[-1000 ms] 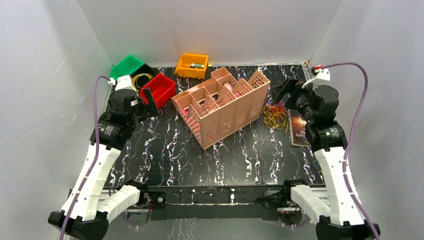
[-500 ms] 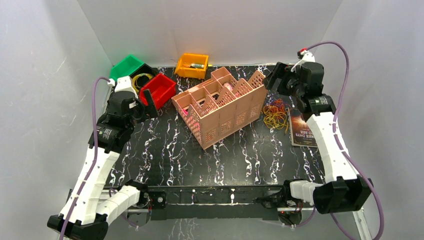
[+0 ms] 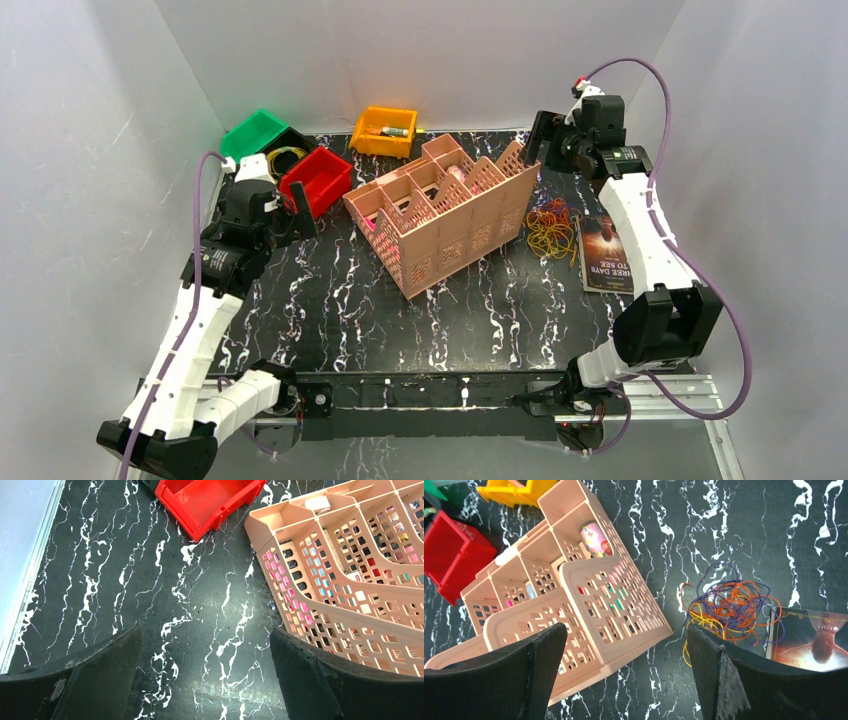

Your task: Untangle the cables

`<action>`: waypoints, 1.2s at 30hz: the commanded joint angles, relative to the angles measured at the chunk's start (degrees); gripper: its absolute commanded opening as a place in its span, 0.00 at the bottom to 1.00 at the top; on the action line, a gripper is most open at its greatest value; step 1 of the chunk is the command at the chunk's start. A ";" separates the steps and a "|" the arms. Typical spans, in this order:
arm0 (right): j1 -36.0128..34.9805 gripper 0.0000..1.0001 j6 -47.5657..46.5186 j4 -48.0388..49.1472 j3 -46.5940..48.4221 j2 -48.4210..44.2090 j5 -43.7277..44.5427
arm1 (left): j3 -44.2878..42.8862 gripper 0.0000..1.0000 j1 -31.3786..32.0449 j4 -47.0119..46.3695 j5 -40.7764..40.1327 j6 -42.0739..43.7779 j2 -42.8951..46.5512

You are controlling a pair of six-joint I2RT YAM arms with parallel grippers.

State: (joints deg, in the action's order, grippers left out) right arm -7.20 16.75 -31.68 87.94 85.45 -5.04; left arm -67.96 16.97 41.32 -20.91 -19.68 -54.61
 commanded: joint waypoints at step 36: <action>-26.25 0.98 -0.50 -11.58 -7.03 -10.15 -2.48 | -14.15 0.98 -0.40 8.56 -7.82 0.43 2.52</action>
State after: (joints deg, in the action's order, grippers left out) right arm -30.09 13.89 -42.22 83.37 77.78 -4.36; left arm -77.95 16.97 47.29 -25.63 -21.43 -52.47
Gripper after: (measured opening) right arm 0.983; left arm 0.983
